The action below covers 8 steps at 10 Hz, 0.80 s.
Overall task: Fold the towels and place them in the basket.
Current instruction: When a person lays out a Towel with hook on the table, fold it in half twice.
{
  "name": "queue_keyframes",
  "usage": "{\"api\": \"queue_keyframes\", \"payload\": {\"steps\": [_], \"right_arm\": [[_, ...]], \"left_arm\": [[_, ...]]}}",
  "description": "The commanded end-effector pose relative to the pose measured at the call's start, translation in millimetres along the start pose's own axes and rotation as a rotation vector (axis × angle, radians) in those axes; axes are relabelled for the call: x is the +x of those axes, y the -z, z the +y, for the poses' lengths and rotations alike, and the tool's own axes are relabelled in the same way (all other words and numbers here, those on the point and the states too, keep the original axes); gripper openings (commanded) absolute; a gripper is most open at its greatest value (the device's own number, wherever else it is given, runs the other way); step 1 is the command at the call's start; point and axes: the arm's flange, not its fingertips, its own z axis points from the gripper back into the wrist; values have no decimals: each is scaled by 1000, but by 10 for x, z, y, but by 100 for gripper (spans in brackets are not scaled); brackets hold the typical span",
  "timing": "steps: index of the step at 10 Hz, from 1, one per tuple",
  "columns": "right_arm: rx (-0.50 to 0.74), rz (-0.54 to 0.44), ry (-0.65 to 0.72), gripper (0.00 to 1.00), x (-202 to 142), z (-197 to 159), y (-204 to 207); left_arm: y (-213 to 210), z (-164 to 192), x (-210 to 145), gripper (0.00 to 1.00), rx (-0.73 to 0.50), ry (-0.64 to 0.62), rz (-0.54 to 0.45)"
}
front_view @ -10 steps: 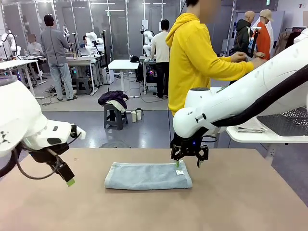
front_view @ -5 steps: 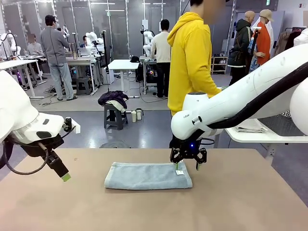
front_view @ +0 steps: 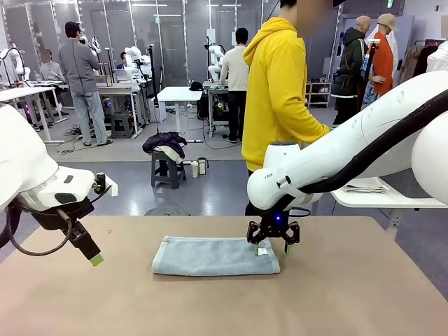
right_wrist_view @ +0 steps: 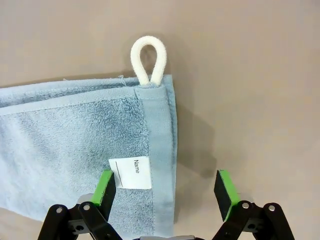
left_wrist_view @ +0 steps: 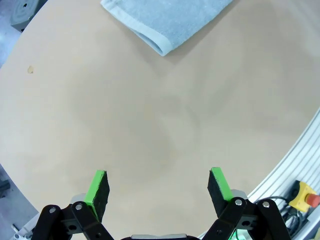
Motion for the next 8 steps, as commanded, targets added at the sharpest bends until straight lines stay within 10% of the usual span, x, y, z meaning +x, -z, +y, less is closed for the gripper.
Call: {"api": "queue_keyframes", "payload": {"steps": [1, 4, 7, 8], "right_arm": [[-3, -17, 18, 100, 43, 48, 7], [-3, -12, 14, 0, 50, 50, 27], [11, -16, 11, 14, 38, 57, -1], [18, -15, 14, 4, 40, 52, -6]], "left_arm": [[16, -26, 25, 100, 10, -10, 0], [16, -26, 25, 100, 10, -10, 0], [16, -26, 25, 100, 10, -10, 0], [16, -26, 25, 100, 10, -10, 0]]}}
